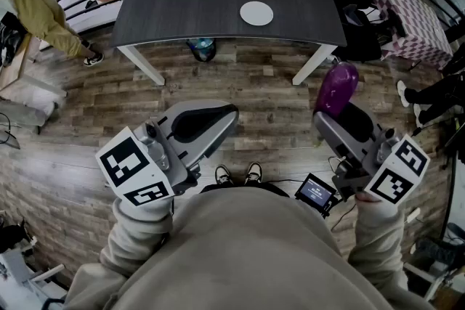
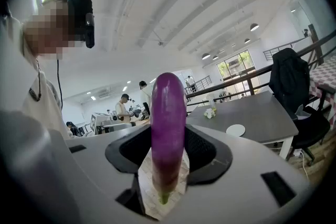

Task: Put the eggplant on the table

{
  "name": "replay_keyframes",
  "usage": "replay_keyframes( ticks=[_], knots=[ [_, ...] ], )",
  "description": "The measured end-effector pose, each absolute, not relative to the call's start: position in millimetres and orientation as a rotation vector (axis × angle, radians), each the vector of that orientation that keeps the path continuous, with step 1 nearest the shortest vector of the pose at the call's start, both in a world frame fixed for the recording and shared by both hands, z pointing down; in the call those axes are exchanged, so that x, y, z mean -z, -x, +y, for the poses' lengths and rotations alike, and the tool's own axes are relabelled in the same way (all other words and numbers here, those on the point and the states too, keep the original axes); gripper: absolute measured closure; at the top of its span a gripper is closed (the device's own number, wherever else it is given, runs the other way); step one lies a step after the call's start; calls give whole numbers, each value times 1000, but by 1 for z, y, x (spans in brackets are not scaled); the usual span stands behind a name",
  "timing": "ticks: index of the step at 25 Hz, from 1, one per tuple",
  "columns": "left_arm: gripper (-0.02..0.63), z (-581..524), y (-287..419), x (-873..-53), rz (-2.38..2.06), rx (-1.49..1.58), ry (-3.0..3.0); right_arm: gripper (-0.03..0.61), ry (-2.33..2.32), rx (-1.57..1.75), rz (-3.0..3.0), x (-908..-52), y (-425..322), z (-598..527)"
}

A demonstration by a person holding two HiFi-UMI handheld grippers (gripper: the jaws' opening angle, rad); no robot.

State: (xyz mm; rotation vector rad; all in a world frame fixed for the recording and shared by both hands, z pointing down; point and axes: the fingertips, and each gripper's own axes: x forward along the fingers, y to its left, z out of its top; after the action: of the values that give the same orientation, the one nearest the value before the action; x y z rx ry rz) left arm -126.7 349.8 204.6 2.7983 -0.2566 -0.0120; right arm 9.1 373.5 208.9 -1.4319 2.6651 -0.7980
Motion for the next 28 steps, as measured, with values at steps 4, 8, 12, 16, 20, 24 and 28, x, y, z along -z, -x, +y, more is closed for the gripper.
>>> replay_keyframes(
  ticks=[4,8,12,16,20,24,28],
  knots=[
    [609,353,123,-202,-253,17,-2808,371,1429,793,2663,-209,-12,374],
    [609,352,124,-197,-250,26,-2814,371,1424,794,2664,-207,-9,373],
    [609,353,119,-199,-253,13,-2810,371,1396,839,2676,-212,-10,374],
    [609,355,111,-202,-250,7,-2807,371,1371,861,2671,-215,-16,379],
    [609,358,101,-202,-254,0,-2812,371,1375,872,2633,-217,-33,380],
    [609,356,83,-201,-290,-15,-2830,371,1346,868,2628,-216,-50,379],
    [609,348,70,-199,-348,3,-2813,371,1283,863,2636,-213,-58,379]
  ],
)
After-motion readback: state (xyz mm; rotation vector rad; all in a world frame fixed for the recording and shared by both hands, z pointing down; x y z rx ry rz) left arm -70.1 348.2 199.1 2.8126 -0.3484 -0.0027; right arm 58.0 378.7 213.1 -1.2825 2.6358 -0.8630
